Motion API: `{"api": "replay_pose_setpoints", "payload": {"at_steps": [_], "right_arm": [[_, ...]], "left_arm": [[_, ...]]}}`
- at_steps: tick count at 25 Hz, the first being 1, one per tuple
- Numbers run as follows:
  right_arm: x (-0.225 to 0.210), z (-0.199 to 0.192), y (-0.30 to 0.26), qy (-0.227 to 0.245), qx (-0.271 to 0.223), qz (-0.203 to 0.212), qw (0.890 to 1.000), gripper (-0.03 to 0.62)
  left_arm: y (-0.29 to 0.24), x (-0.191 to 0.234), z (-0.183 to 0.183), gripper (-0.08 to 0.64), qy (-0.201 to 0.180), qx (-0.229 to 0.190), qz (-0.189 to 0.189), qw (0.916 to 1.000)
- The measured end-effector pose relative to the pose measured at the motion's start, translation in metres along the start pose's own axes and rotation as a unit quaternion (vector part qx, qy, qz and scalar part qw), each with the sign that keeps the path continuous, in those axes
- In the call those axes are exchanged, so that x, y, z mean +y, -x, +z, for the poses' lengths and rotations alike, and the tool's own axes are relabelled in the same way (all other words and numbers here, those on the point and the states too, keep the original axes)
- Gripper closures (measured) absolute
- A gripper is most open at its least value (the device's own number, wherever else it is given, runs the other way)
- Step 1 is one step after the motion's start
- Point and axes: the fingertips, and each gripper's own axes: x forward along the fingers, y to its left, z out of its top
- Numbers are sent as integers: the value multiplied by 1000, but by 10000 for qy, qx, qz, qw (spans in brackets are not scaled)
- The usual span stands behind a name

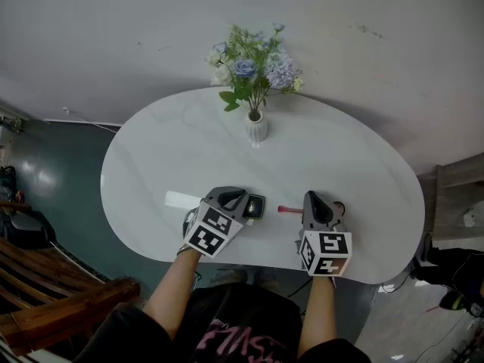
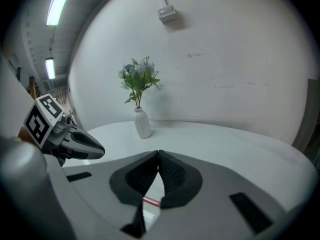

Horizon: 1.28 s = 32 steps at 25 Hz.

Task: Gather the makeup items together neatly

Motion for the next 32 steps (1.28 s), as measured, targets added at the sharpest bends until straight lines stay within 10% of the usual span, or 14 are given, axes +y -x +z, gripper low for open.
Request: {"api": "replay_pose_setpoints", "payload": {"at_steps": [6, 32], "right_arm": [[-5, 2, 3, -17, -75, -47, 10000, 529], [-47, 81, 72, 341, -1004, -446, 9934, 529]], "left_arm": [[-4, 2, 11, 549, 964, -437, 41, 9944], [61, 3, 123, 549, 341, -1906, 895, 9770]]}}
